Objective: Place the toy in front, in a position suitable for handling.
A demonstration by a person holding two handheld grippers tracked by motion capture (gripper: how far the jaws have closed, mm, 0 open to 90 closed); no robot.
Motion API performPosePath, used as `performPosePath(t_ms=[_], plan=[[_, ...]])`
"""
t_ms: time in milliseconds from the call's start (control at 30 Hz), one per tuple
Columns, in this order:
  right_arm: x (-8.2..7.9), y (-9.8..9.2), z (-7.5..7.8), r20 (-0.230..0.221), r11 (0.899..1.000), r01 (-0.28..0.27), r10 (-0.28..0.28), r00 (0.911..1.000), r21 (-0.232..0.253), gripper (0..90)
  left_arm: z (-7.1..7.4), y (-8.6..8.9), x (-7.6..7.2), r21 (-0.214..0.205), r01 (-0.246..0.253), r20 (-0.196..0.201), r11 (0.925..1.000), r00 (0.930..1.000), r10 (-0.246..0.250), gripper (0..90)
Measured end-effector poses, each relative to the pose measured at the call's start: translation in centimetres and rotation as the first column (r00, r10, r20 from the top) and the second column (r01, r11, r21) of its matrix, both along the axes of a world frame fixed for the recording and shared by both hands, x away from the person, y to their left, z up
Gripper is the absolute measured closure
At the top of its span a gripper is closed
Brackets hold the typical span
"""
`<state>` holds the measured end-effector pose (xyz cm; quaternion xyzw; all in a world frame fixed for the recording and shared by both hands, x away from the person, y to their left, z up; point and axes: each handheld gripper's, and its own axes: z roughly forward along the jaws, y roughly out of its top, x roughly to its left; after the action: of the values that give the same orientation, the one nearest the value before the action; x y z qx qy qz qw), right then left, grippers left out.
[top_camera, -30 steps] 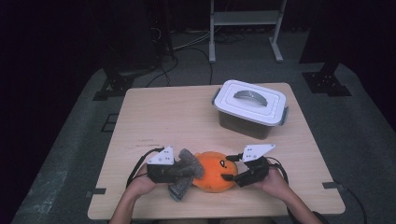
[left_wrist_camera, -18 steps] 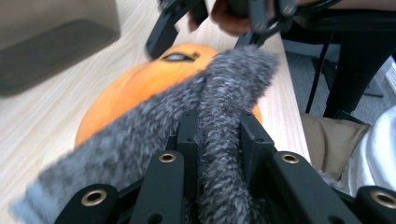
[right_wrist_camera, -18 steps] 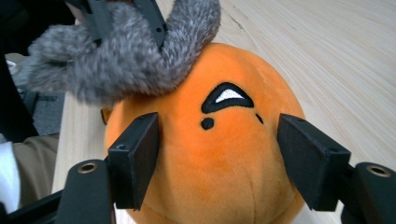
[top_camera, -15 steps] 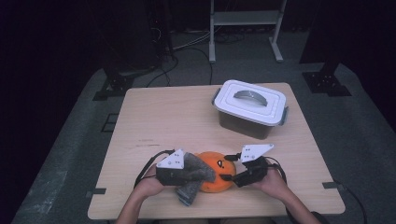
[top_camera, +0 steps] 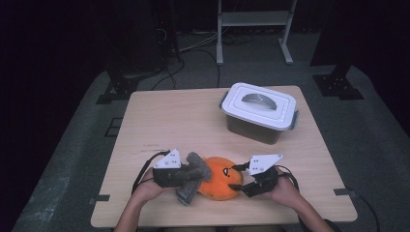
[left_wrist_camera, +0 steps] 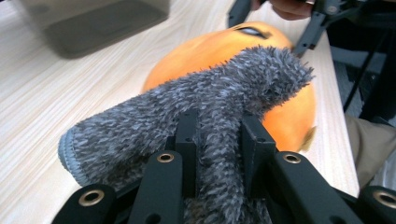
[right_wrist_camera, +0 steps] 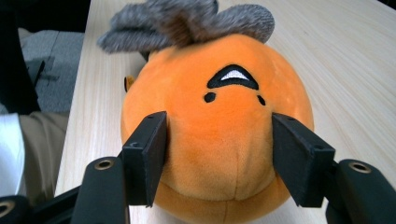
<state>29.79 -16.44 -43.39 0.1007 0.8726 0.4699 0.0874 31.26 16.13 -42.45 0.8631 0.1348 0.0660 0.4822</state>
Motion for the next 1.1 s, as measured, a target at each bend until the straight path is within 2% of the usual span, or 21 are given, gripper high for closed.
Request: performPosePath(t_ms=[67, 100, 133, 167, 200, 233, 333, 367, 433, 467, 600, 633, 700, 733, 867, 900, 967, 1033, 1067, 1100], plan=[[0.0, -0.1, -0.1, 0.0, 1.0, -0.006, 0.006, 1.0, 0.001, 37.7, 0.0, 0.1, 0.0, -0.013, -0.003, -0.008, 0.9999, 1.0, 0.003, 72.4], [0.1, -0.2, -0.1, 0.005, 1.0, -0.012, 0.012, 0.9999, 0.001, 37.9, 0.1, 0.1, 0.0, -0.03, 0.001, -0.014, 0.9996, 0.9999, -0.002, 72.5], [0.0, 0.0, -0.1, 0.013, 1.0, -0.018, 0.018, 0.9997, -0.004, 38.2, 0.4, -0.3, -0.1, -0.067, 0.024, -0.016, 0.9974, 0.9996, -0.025, 72.7], [0.0, 0.2, 0.0, 0.019, 1.0, -0.027, 0.027, 0.9994, -0.006, 38.8, 0.4, -0.3, -0.1, -0.067, 0.024, -0.016, 0.9974, 0.9996, -0.025, 72.7], [-0.1, 0.4, 0.0, 0.03, 0.999, -0.041, 0.041, 0.9987, -0.01, 39.3, 0.8, -0.7, -0.2, -0.089, 0.038, -0.01, 0.9954, 0.9992, -0.039, 72.7], [-0.3, 0.7, 0.0, 0.042, 0.998, -0.053, 0.054, 0.9977, -0.016, 39.7, 1.4, -1.6, -0.5, -0.097, 0.061, 0.011, 0.9934, 0.9981, -0.061, 72.6], [-0.7, 1.4, 0.0, 0.076, 0.996, -0.072, 0.076, 0.9943, -0.047, 40.2, 1.5, -2.1, -0.5, -0.073, 0.066, 0.022, 0.9952, 0.9977, -0.064, 72.6], [-0.7, 1.4, 0.0, 0.077, 0.996, -0.07, 0.074, 0.9943, -0.048, 40.4, 1.3, -1.8, -0.3, -0.078, 0.055, 0.008, 0.9954, 0.9985, -0.055, 72.6], [-0.6, 1.2, 0.0, 0.071, 0.997, -0.069, 0.072, 0.9949, -0.045, 40.7, 1.0, -1.6, -0.2, -0.065, 0.044, 0.003, 0.9969, 0.999, -0.044, 72.6], [-0.5, 0.9, 0.0, 0.056, 0.997, -0.062, 0.064, 0.9964, -0.037, 40.9, 0.8, -1.2, -0.1, -0.049, 0.032, -0.003, 0.9983, 0.9995, -0.032, 72.6], [-0.3, 0.6, 0.0, 0.033, 0.998, -0.063, 0.064, 0.9974, -0.018, 38.9, 0.0, -0.1, 0.1, -0.033, 0.016, -0.046, 0.9993, 0.9988, -0.017, 72.7], [-0.2, 0.5, 0.3, 0.006, 0.998, -0.058, 0.057, 0.9983, 0.02, 34.8, 0.0, 0.0, 0.1, -0.032, 0.018, -0.047, 0.9993, 0.9987, -0.019, 72.6], [0.0, 0.2, 0.6, -0.012, 0.998, -0.044, 0.045, 0.9989, 0.045, 33.8, 0.0, 0.0, 0.0, -0.022, 0.028, -0.055, 0.9994, 0.998, -0.03, 72.6], [0.2, 0.0, 0.6, -0.022, 0.998, -0.032, 0.033, 0.9992, 0.055, 32.7, 0.0, 0.0, 0.1, -0.02, 0.042, -0.076, 0.9989, 0.9962, -0.044, 72.6], [0.5, -0.1, 0.3, -0.054, 0.998, -0.01, 0.013, 0.9984, 0.062, 31.5, -0.1, 0.0, 0.1, -0.022, 0.043, -0.098, 0.9988, 0.9942, -0.045, 72.5], [0.5, 0.4, 0.1, -0.059, 0.999, -0.002, 0.005, 0.9982, 0.047, 33.3, 0.2, -0.1, 0.0, -0.014, 0.042, -0.087, 0.999, 0.9953, -0.043, 72.5], [0.5, 0.5, 0.0, -0.051, 0.999, -0.003, 0.005, 0.9987, 0.039, 34.9, 0.4, -0.2, 0.0, -0.018, 0.039, -0.077, 0.9991, 0.9962, -0.04, 72.6], [0.3, 0.9, 0.0, -0.02, 1.0, -0.012, 0.012, 0.9997, 0.02, 38.3, 1.1, -0.6, -0.2, -0.038, 0.046, -0.061, 0.9982, 0.997, -0.048, 72.7], [0.0, 1.2, 0.1, 0.015, 1.0, -0.031, 0.031, 0.9994, 0.003, 39.1, 1.8, -1.0, -0.4, -0.073, 0.052, -0.046, 0.996, 0.9974, -0.056, 72.6], [0.0, 1.2, 0.1, 0.015, 1.0, -0.031, 0.031, 0.9994, 0.003, 39.1, 1.8, -1.0, -0.4, -0.073, 0.052, -0.046, 0.996, 0.9974, -0.056, 72.6]])
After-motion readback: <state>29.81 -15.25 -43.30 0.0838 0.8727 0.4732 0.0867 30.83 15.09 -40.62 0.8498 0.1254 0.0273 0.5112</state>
